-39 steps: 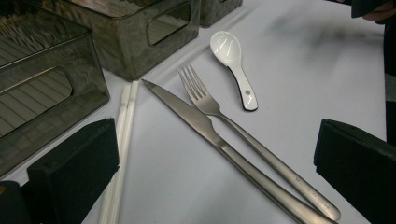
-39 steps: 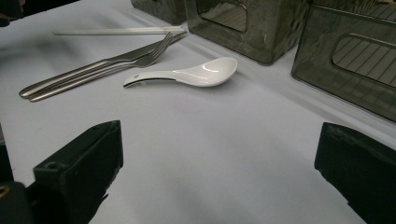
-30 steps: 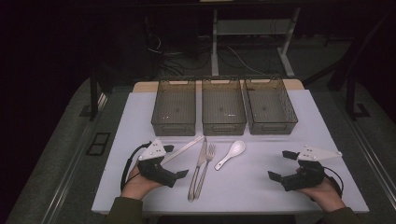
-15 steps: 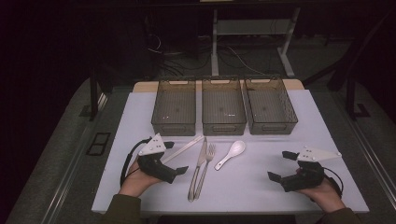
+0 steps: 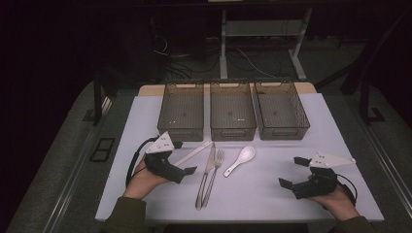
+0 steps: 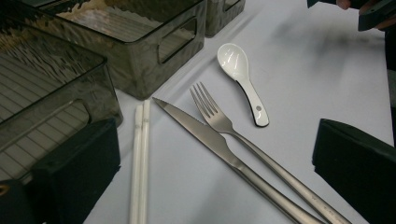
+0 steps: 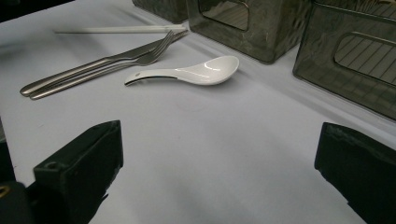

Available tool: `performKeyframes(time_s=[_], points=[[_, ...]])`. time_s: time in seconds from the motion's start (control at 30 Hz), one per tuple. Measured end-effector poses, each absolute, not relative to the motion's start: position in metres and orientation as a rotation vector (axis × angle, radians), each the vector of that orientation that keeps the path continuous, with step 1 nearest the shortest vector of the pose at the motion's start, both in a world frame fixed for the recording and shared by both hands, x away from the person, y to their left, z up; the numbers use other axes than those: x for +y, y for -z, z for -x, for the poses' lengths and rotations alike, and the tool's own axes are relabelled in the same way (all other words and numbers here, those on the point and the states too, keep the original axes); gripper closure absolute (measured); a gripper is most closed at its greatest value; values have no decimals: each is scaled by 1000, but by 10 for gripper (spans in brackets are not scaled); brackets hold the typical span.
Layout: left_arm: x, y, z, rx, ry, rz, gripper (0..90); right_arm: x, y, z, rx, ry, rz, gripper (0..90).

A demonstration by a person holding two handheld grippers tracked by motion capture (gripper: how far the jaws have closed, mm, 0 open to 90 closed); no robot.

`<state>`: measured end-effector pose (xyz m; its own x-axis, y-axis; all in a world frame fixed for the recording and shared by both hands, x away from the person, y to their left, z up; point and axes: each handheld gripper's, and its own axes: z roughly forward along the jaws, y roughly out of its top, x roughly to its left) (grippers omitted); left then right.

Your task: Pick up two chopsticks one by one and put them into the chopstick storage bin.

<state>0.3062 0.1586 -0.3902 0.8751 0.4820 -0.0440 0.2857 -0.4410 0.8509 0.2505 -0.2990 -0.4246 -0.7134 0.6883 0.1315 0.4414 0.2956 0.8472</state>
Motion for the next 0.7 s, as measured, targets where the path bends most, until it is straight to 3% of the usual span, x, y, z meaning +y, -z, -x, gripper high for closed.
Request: performKeyframes(time_s=[0.27, 0.7], points=[[160, 389, -319, 563, -248, -2066, 67, -298, 426, -252, 2310, -1371, -1039, 13], [162, 398, -338, 579, -246, -2112, 299, -299, 426, -253, 2309, -1367, -1045, 13]])
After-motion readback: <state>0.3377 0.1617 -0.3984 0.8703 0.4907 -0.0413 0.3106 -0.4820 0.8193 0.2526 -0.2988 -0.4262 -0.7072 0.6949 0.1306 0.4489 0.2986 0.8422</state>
